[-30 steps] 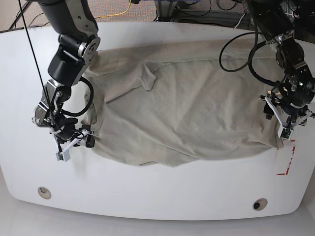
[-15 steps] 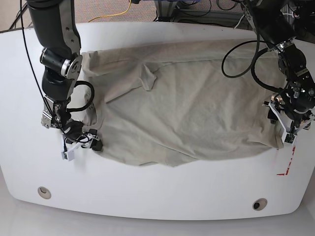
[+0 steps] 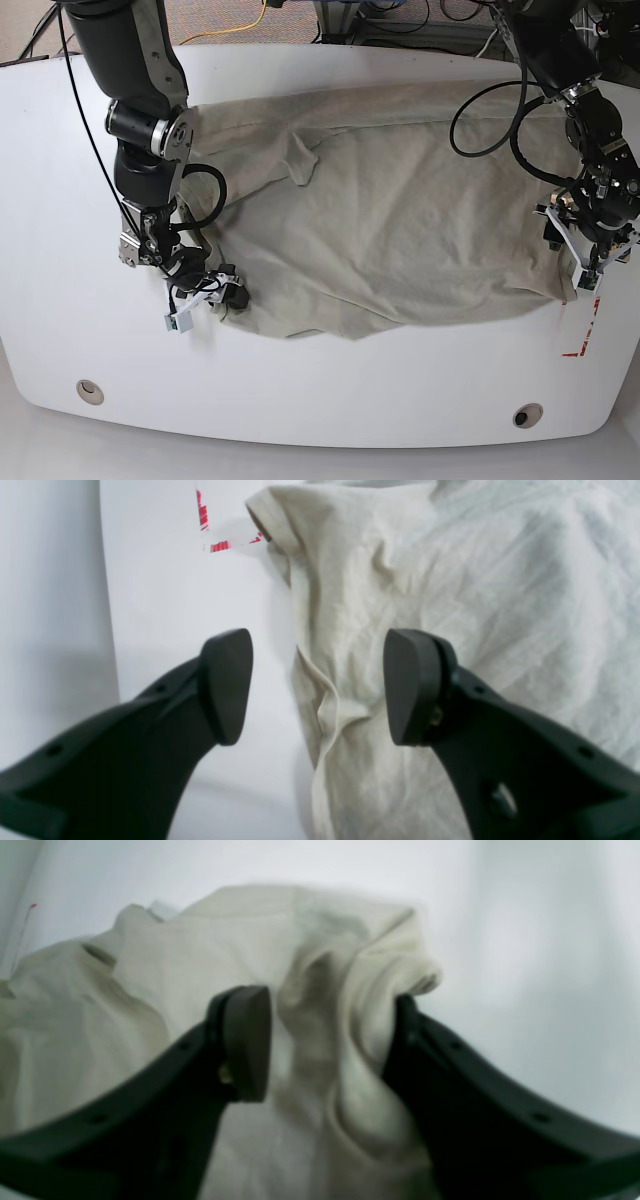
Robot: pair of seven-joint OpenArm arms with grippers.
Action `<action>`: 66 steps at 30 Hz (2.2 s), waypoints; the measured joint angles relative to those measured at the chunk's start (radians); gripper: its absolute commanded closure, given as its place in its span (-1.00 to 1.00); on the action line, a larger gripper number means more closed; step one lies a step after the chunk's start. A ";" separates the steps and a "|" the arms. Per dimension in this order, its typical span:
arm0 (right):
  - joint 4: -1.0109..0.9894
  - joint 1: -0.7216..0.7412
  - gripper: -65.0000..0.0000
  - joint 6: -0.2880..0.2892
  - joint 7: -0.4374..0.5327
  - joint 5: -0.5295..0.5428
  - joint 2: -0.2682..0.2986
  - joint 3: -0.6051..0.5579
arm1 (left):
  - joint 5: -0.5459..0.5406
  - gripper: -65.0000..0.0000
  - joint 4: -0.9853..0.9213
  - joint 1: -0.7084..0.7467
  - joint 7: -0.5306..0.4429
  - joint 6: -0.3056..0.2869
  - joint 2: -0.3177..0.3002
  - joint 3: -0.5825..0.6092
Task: Layout the t-shirt on the table in an organized manner, then fold the t-shirt properly
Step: 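Move both grippers to the shirt's opposite edge and pinch fabric, then lift the shirt edge high with both grippers, raising the shirt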
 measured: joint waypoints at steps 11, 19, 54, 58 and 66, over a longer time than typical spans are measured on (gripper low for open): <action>0.008 0.003 0.93 -0.008 -0.018 -0.019 0.006 -0.042 | 0.019 -0.22 -0.169 -0.089 0.007 0.100 -0.005 -0.148; 0.035 0.005 0.93 -0.007 -0.042 -0.016 0.004 -0.080 | 0.005 -0.22 -0.413 -0.229 -0.080 0.156 -0.033 -0.213; 0.100 -0.044 0.94 -0.005 -0.056 -0.009 0.000 -0.079 | 0.003 -0.20 -1.354 -0.534 -0.714 0.368 -0.148 -0.023; 0.130 -0.060 0.94 -0.004 -0.074 -0.006 0.000 -0.079 | -0.001 -0.20 -1.347 -0.517 -0.703 0.367 -0.148 -0.023; 0.151 -0.061 0.94 -0.004 -0.089 -0.007 0.000 -0.079 | -0.015 0.59 -1.275 -0.473 -0.649 0.360 -0.147 -0.023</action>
